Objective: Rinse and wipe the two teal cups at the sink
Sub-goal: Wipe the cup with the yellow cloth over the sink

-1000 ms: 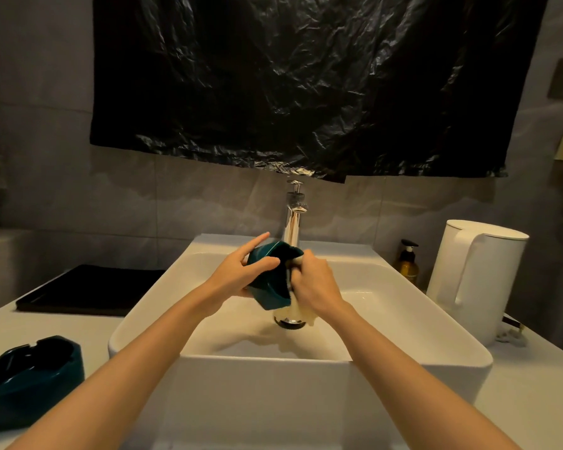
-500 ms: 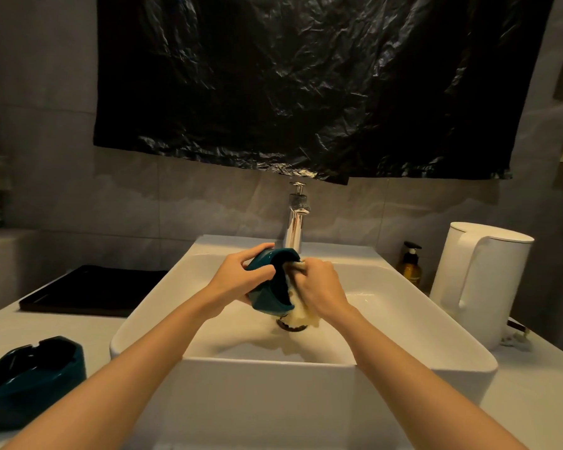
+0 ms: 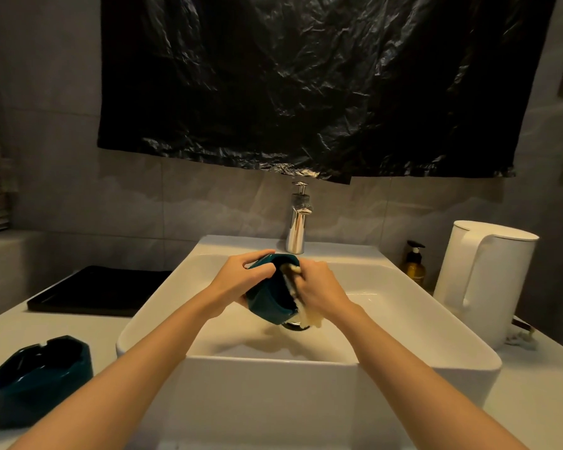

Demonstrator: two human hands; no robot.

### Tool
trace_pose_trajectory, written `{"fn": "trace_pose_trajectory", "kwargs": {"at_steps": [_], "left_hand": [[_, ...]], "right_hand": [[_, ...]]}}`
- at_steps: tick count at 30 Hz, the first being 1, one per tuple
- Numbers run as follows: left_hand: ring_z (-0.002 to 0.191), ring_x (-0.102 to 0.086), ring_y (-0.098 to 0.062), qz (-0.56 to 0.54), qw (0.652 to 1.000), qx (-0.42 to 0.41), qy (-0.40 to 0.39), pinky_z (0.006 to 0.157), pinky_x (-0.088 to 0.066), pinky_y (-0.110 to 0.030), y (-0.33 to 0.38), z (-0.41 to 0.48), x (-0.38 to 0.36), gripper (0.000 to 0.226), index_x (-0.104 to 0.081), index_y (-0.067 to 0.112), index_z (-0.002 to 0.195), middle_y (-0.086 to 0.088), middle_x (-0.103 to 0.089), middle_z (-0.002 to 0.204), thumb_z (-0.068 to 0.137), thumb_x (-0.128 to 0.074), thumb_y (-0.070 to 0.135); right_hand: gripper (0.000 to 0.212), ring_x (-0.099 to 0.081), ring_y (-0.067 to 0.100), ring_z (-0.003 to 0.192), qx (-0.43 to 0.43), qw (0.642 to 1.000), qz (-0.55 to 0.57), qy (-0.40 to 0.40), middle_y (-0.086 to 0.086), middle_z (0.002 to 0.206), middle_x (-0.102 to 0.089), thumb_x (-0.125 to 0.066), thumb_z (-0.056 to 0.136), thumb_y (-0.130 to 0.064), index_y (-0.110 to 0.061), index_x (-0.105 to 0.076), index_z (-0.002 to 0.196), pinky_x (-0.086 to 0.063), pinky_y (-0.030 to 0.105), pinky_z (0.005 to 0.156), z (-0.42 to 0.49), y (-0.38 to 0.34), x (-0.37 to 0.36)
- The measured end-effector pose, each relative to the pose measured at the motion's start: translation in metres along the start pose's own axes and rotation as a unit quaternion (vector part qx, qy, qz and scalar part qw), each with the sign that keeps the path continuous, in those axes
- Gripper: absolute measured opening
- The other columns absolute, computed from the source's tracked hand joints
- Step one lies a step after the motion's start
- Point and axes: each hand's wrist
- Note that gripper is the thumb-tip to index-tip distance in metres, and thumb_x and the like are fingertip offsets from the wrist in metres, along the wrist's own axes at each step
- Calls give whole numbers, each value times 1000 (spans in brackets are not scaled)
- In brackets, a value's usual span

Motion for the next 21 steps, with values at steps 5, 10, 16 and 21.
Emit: {"fn": "trace_pose_trajectory", "kwargs": {"at_steps": [5,10,16,21], "left_hand": [[101,-57,-23,21,999,20,16,65,-56,-31,0,-2,1,33,-57,27,125,-2,-60,112,92,-57,26],[88,-57,-19,-12,1000,20,16,67,-57,-36,3,-3,1,21,-61,23,114,-2,-61,98,95,-52,23],[88,-56,-20,0,1000,20,24,65,-57,-36,4,-4,4,13,-62,28,103,-1,-61,95,94,-52,24],[96,-57,-21,31,999,14,-8,66,-55,-30,1,-4,0,21,-59,27,115,-1,-61,104,95,-52,23]], "right_hand": [[25,-57,24,106,-35,990,76,-115,6,113,-62,-38,103,-23,-14,-57,116,-48,35,90,2,4,0],[30,-64,21,86,-26,988,153,-7,5,93,-71,-54,94,-39,-16,-73,101,-54,34,75,-2,-2,7],[33,-60,16,88,-27,981,159,-103,7,101,-67,-44,99,-36,-13,-65,108,-48,22,74,-4,-2,12],[28,-60,20,101,-32,987,134,-89,7,113,-65,-49,97,-7,-17,-59,121,-52,26,80,-2,-5,5]]}}
Point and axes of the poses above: each hand's wrist, its own z-axis towards the middle knuckle, its own x-axis out of the back of the hand, y = z × x
